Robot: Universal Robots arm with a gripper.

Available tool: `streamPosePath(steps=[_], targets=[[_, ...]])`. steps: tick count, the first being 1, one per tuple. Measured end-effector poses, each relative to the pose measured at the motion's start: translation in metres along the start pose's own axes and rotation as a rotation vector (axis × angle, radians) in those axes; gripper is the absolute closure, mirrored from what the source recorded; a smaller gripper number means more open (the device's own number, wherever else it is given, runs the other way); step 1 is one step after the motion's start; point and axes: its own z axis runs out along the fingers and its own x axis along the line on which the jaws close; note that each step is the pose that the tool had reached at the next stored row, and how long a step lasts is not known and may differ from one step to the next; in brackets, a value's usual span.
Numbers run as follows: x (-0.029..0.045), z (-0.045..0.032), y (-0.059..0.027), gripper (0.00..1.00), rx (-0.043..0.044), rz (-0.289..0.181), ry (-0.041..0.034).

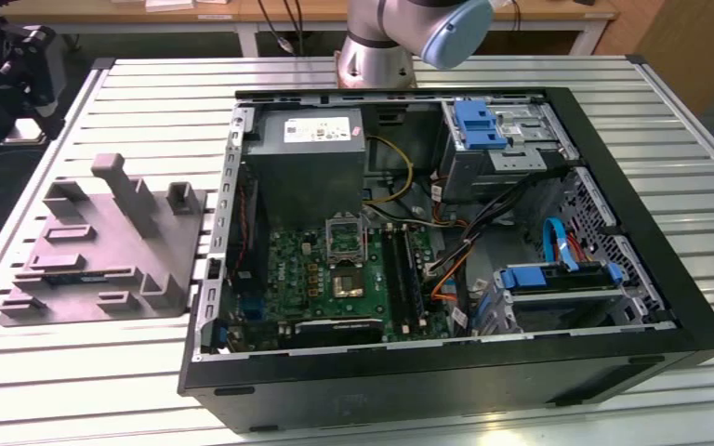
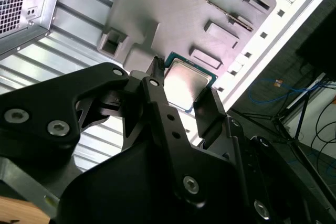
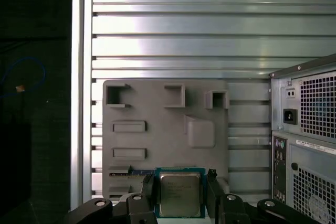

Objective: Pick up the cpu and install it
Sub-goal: 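Pick up the cpu and move it towards the insertion slot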

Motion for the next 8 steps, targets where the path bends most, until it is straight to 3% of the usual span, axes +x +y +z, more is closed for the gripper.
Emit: streamPosePath(steps=[8], targets=[[-0.0058, 0.0001, 0.0002, 0.53, 0.0000, 0.000, -0.0001]])
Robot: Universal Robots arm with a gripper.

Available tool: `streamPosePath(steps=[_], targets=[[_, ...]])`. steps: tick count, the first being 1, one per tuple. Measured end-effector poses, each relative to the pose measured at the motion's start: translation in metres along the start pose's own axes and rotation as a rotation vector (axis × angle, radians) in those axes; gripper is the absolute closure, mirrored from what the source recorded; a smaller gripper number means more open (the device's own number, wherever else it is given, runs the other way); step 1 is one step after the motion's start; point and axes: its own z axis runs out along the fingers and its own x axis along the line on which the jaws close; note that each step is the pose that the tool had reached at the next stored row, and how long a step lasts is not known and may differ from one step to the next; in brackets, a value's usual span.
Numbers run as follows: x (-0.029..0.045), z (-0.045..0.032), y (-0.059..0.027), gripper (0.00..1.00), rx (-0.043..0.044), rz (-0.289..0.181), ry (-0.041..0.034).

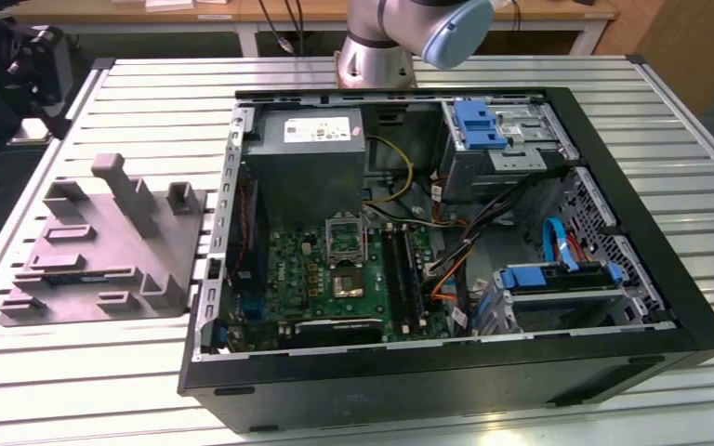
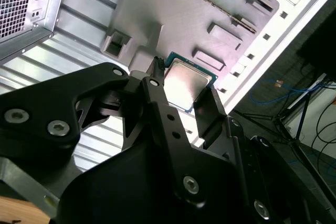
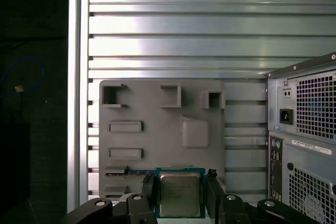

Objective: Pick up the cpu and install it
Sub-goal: 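Pick up the cpu and move it towards the insertion slot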

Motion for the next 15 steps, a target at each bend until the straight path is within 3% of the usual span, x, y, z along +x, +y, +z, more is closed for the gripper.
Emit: streamPosePath(steps=[15], targets=[[-0.0052, 0.0000, 0.0001, 0.53, 0.0000, 0.000, 0.0001]])
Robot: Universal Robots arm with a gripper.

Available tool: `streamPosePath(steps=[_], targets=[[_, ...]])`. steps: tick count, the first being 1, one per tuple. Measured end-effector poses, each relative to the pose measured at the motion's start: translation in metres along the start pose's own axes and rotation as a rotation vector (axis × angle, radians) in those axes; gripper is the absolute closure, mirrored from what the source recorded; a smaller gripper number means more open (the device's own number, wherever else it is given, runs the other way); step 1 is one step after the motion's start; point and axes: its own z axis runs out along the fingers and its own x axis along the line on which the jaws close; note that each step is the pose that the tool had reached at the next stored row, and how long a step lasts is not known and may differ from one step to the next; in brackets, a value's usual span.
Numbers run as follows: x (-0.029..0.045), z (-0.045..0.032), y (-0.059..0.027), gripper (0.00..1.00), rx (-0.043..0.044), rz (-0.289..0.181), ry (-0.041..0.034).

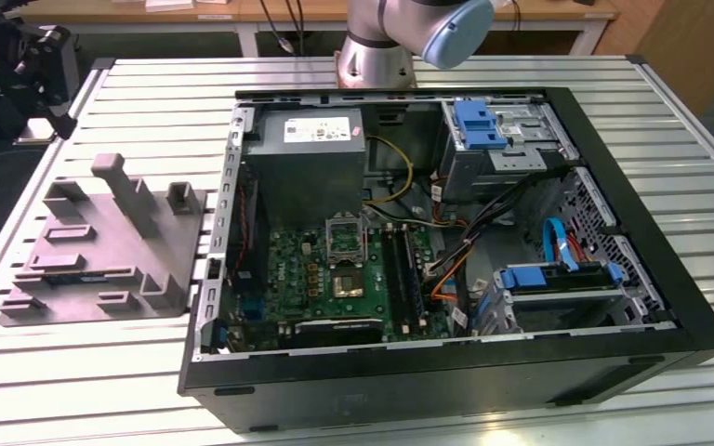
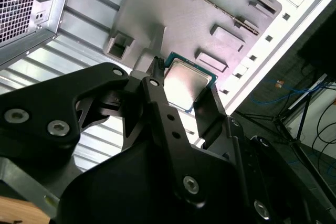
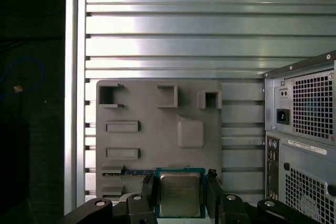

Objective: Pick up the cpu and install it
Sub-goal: 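Pick up the cpu and move it towards the insertion slot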

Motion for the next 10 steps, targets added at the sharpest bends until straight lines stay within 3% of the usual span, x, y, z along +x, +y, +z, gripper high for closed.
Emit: streamPosePath(steps=[10], targets=[[-0.0031, 0.0000, 0.0001, 0.53, 0.0000, 0.000, 0.0000]])
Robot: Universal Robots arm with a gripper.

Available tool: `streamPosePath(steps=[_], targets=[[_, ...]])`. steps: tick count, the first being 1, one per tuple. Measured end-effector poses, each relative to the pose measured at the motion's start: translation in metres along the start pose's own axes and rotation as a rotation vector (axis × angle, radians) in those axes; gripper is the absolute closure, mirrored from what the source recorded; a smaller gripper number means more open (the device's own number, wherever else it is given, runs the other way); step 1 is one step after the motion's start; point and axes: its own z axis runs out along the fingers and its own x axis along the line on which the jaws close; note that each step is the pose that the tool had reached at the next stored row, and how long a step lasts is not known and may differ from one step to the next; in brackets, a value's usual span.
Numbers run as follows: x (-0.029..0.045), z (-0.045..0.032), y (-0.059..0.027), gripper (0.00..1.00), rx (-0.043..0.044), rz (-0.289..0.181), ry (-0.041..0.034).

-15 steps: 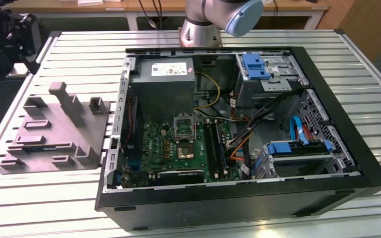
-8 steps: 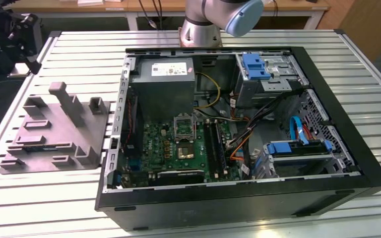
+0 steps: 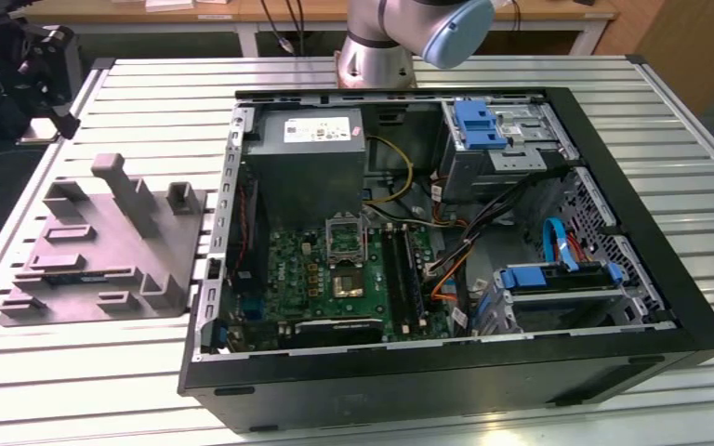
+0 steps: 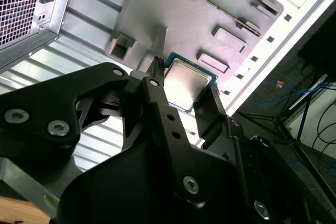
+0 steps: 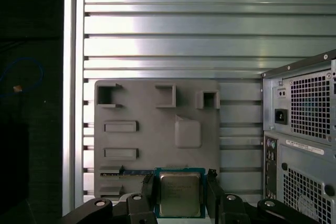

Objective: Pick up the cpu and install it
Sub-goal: 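Pick up the cpu and move it towards the insertion slot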

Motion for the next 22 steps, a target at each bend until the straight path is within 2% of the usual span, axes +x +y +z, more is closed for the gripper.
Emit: streamPosePath(steps=[22], targets=[[-0.0091, 0.0001, 0.0002, 0.53, -0.0001, 0.000, -0.0001]])
